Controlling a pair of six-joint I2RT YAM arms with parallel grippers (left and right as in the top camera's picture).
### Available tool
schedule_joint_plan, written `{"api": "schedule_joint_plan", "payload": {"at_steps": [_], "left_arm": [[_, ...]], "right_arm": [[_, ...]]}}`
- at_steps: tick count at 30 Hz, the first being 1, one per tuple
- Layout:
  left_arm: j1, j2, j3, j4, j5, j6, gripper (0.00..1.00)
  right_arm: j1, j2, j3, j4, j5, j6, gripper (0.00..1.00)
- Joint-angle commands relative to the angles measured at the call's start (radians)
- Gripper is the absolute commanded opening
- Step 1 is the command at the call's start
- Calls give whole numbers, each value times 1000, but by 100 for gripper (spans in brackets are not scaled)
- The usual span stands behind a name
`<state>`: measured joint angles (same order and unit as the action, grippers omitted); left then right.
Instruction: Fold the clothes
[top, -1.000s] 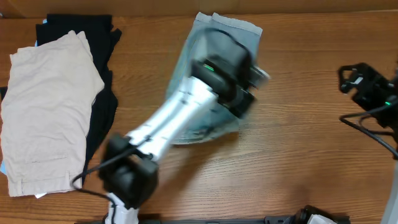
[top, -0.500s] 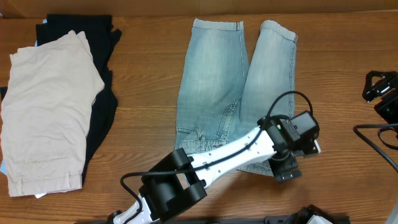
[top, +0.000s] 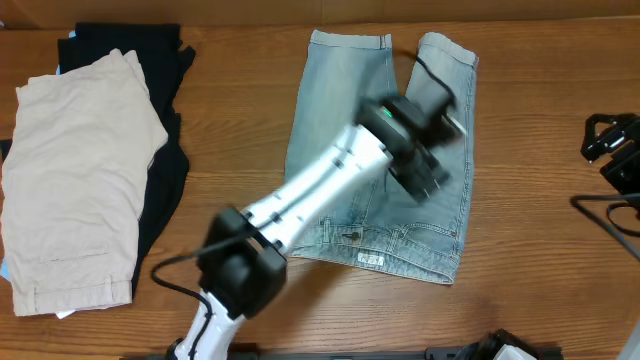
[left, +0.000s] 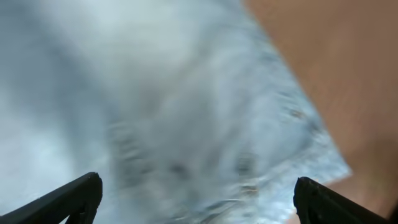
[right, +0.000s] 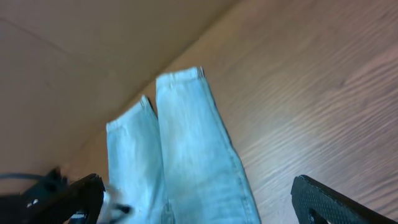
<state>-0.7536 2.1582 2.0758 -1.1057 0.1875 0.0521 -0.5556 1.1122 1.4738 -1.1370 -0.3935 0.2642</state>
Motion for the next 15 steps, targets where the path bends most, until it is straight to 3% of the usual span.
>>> {"api": "schedule_joint_plan", "payload": {"at_steps": [1, 8, 15], "left_arm": [[109, -10, 22, -25, -11, -53, 100], [246, -10, 21, -46, -11, -53, 100], [277, -6, 21, -42, -12, -52, 100]], "right_arm": [[51, 78, 23, -10, -8, -27, 100], [190, 301, 23, 31, 70, -63, 99], [252, 569, 23, 236, 77, -61, 99]]}}
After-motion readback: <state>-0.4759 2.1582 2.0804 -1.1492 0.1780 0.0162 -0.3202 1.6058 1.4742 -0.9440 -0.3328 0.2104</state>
